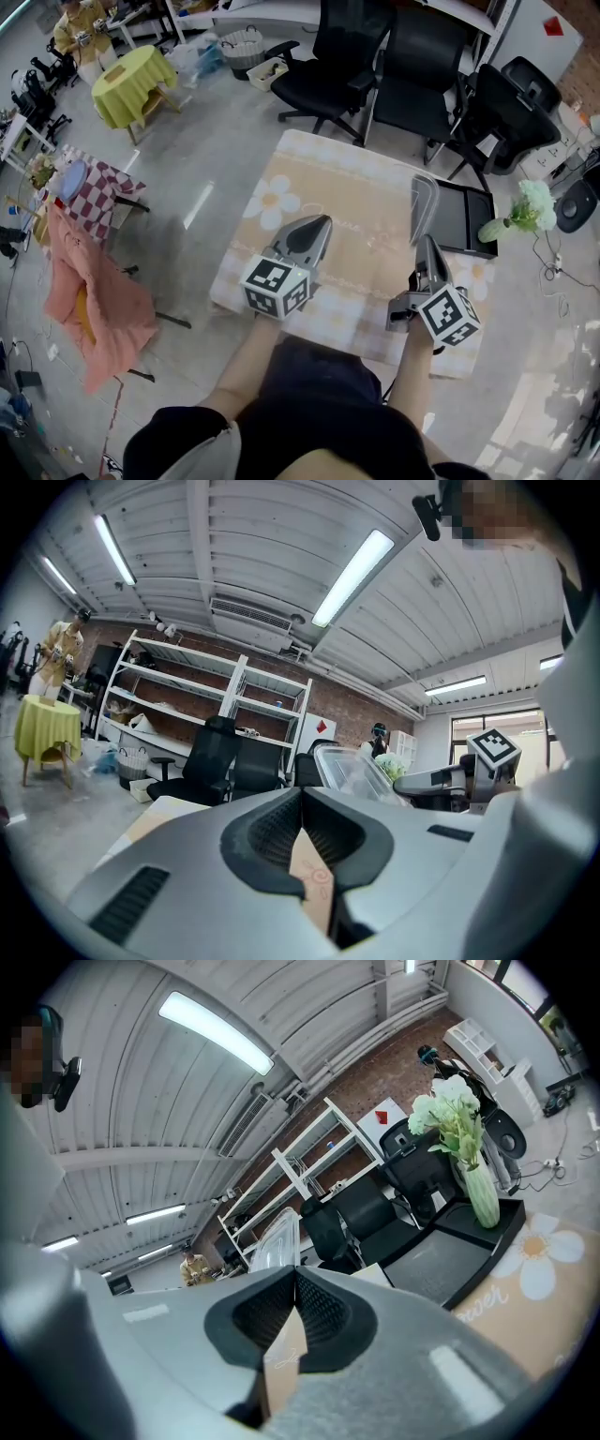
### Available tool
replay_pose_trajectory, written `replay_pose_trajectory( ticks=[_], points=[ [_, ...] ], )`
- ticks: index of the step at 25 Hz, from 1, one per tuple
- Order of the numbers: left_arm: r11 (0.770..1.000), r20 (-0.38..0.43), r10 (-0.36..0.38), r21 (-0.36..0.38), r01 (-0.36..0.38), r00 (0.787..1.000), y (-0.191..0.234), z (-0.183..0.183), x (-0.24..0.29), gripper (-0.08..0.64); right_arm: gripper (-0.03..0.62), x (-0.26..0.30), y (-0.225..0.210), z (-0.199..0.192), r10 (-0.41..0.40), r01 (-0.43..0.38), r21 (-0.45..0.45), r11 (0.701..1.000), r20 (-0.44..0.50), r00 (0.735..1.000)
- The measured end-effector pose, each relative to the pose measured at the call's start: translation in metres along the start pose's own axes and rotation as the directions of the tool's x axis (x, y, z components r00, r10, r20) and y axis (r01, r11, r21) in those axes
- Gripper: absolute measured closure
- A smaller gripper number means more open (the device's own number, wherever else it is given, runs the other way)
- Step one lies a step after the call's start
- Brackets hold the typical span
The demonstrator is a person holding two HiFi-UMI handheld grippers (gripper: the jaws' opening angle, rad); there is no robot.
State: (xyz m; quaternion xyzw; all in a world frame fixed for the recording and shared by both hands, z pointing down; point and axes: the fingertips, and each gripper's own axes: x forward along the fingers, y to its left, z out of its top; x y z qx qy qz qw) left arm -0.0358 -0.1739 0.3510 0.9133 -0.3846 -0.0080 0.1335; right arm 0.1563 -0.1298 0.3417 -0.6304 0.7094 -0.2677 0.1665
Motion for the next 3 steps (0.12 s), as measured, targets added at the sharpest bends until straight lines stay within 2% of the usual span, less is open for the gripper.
replay_pose_trajectory(
  ticks=[3],
  points=[
    [1.0, -0.008, -0.002, -0.001, 0.002, 1.0, -0.0004, -0.0025, 0.0001, 0.548, 0.586, 0.0, -0.0006, -0.0011, -0.002, 0.002, 0.001, 1.0, 0.0, 1.0]
  ],
)
